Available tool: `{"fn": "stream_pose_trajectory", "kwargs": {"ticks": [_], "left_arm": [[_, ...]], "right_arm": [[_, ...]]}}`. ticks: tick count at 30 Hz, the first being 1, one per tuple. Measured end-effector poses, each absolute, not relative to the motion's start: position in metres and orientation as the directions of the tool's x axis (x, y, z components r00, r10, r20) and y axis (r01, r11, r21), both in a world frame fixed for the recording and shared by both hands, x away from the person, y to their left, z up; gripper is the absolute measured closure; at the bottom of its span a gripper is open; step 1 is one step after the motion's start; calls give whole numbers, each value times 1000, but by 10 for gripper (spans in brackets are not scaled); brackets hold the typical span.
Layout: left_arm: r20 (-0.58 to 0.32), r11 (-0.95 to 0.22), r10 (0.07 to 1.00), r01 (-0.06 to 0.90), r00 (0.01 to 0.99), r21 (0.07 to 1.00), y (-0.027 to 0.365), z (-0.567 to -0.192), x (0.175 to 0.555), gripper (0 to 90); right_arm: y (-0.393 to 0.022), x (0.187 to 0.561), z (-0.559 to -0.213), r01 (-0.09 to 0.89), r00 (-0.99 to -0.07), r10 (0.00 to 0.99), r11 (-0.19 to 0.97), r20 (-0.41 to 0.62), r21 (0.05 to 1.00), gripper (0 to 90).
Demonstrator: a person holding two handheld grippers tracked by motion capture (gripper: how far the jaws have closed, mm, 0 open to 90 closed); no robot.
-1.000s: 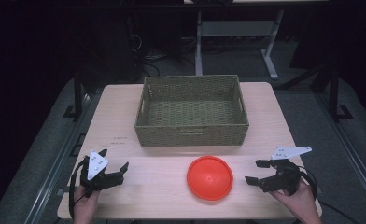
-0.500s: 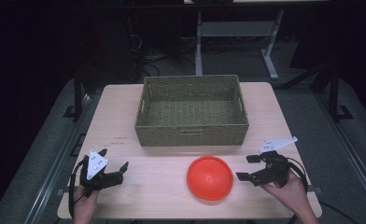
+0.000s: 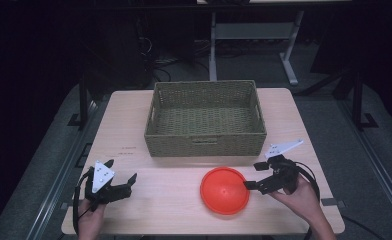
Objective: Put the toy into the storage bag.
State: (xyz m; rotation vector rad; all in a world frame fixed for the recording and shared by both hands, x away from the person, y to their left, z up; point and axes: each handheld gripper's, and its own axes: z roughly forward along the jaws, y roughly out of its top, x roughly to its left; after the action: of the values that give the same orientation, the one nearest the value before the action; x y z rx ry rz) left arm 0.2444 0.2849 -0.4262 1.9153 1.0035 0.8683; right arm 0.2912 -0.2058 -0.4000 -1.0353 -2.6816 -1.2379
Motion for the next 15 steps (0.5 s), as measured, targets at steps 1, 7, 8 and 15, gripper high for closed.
{"fn": "stream_pose_trajectory", "kwargs": {"ticks": [1,7,8,15], "left_arm": [[206,-376,868,327,452,867,285,-426,244,128],[213,-384,865,327,455,863,285,-426,244,128],[210,-382,865,327,456,864,284,-426,245,128],[220,-397,856,321,468,860,281,-427,244,128]], "right_arm": [[-204,293,-401,572,-783,558,471,276,672,165],[-197,302,-409,596,-771,565,475,295,647,197],[-195,306,-413,609,-765,563,473,313,637,206],[-189,317,-427,633,-750,581,491,316,599,259]]}}
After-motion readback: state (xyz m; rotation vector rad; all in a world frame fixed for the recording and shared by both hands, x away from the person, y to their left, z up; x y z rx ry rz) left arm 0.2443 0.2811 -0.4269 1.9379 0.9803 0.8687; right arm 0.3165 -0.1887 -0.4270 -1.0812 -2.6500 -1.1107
